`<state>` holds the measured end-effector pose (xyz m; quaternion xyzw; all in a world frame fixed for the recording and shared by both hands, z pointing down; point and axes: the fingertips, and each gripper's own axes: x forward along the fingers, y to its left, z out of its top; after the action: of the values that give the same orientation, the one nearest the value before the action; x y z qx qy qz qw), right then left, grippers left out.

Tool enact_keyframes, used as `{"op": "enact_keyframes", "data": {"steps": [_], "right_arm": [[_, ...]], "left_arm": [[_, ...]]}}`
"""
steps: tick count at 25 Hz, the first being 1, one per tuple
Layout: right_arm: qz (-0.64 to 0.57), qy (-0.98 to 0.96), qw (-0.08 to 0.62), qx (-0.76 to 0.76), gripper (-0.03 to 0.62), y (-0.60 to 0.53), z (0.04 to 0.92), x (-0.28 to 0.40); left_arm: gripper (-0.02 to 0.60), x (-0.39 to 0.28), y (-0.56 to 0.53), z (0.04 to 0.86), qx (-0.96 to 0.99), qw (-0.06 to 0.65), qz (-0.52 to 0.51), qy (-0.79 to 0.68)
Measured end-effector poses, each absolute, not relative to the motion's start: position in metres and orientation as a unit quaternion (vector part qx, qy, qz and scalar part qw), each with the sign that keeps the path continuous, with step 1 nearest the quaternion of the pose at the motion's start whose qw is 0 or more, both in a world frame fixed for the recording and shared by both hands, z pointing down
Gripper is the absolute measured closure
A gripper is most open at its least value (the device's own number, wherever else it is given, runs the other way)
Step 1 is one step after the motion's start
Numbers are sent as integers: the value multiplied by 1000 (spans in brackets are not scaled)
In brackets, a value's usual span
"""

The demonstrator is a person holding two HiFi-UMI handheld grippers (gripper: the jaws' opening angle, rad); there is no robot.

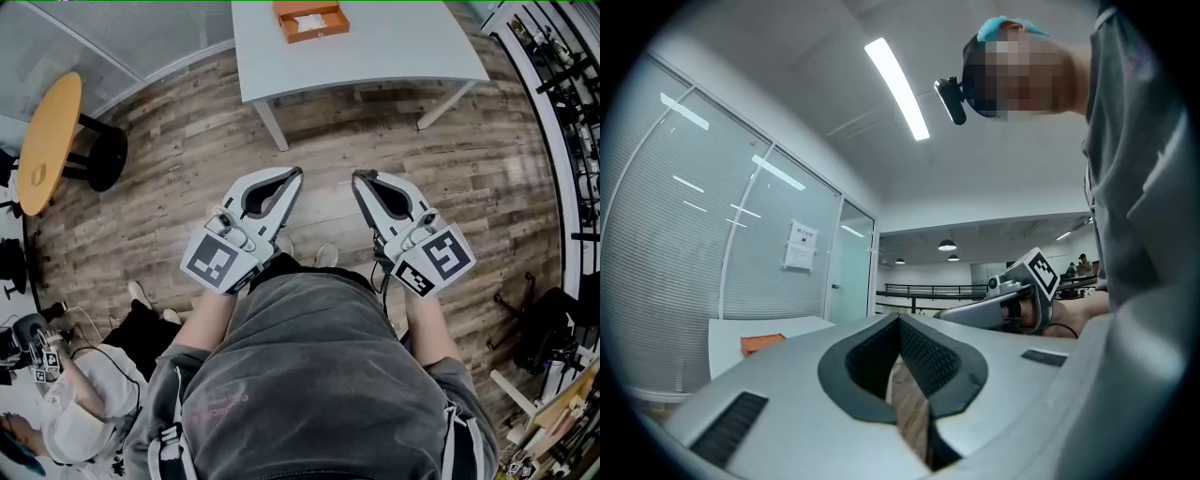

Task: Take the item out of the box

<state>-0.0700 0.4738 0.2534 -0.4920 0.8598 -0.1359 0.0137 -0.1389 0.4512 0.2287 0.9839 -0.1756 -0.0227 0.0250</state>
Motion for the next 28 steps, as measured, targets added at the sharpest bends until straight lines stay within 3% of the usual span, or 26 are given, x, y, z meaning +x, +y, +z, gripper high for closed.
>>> {"op": "enact_keyframes", "data": {"steps": [28], "right_arm": [[-157,862,9,-483,592,367,276,-50]], "left_arm": [[569,-124,341,256,980,45,-18,-192]]}}
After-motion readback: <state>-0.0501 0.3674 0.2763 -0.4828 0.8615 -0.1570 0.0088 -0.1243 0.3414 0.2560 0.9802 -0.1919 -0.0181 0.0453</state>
